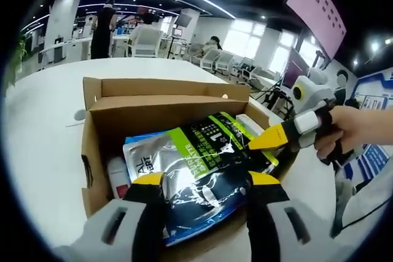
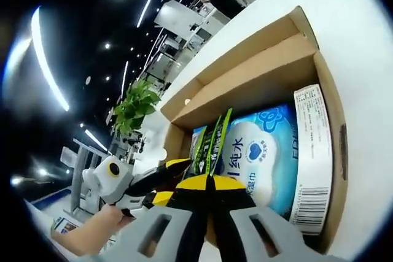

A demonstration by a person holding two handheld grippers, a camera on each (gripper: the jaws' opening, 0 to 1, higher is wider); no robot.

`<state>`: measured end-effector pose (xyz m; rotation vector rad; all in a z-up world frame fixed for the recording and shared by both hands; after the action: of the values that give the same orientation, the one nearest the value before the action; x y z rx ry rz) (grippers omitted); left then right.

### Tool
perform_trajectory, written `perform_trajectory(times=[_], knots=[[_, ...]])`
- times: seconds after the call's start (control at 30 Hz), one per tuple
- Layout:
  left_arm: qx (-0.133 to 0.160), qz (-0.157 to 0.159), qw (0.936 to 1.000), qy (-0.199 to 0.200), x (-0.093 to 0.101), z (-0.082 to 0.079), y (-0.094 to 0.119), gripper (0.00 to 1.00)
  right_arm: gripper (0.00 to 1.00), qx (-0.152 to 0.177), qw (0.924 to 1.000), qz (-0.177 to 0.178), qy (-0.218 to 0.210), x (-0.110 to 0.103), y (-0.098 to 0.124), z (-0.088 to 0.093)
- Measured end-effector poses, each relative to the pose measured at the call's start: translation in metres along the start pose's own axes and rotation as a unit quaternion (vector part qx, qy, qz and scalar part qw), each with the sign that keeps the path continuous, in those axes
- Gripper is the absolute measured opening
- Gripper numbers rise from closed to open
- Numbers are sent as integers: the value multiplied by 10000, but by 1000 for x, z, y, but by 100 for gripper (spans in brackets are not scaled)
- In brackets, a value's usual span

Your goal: Operate the shoe box by opening the lid, removing the specified soft item, and placing it in the target area until the item is outside and the box remains undamaged.

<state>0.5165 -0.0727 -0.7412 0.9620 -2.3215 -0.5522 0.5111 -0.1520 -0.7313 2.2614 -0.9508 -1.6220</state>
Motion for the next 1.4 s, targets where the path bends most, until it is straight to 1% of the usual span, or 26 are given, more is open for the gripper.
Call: perform_trajectory(times=[0.03,0.1,0.13,0.17,0.2,0.27,0.33,0.4,0.53,0.6,0.8,0.87,0.93,1.07,1.2,1.33,1.37,1.4], knots=[[32,32,9999,140,0,-2,0,56,0,14,10000,-7,-8,-1,1,0],[246,111,9984,488,1,-8,2,63,0,73,10000,-41,-5,-5,5,-2],[351,126,9976,589,1,-11,2,68,0,97,9999,-49,-3,-6,7,-3],[572,166,9959,684,2,-17,3,75,0,134,9999,-77,38,-9,11,-4],[585,202,9952,754,3,-19,3,79,0,150,9998,-97,83,-11,13,-5],[461,178,9952,840,3,-18,5,85,0,197,9995,-77,229,-15,19,-8],[539,146,9942,914,3,-21,8,87,0,226,9993,-86,282,-18,24,-9],[626,152,9924,1051,3,-22,11,88,0,263,9991,-120,321,-21,28,-11],[620,178,9922,1071,5,-20,13,87,0,284,9986,-218,388,-27,32,-13],[613,218,9912,1150,5,-21,16,87,0,307,9985,-269,364,-30,33,-13],[863,208,9859,1420,4,-29,29,86,0,325,9982,-324,392,-37,38,-11],[898,180,9857,1416,4,-28,31,83,0,344,9981,-329,388,-39,41,-11],[948,116,9873,1273,7,-29,35,81,0,357,9981,-335,363,-40,43,-12],[962,185,9864,1323,13,-28,38,81,0,427,9977,-375,363,-43,47,-15],[901,213,9875,1272,19,-27,40,81,0,509,9972,-429,337,-48,48,-18],[995,303,9846,1402,24,-31,40,81,0,573,9967,-465,345,-52,52,-20],[974,291,9850,1393,25,-32,39,81,0,596,9966,-477,321,-53,53,-21],[941,250,9867,1298,27,-32,38,81,0,655,9962,-487,288,-54,56,-23]])
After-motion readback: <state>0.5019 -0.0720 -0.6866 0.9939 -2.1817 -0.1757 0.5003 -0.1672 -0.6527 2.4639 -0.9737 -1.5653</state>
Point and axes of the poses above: the point that each gripper's makers call its tool centre point, and the gripper's own axes: y roughly backward along the fingers, x roughly to its right, z roughly out of its underside, the point moved 1 cm from there along y, roughly backward along the fingers, and after that the axes turned 5 degrees about -x, right-handed, at the moved point
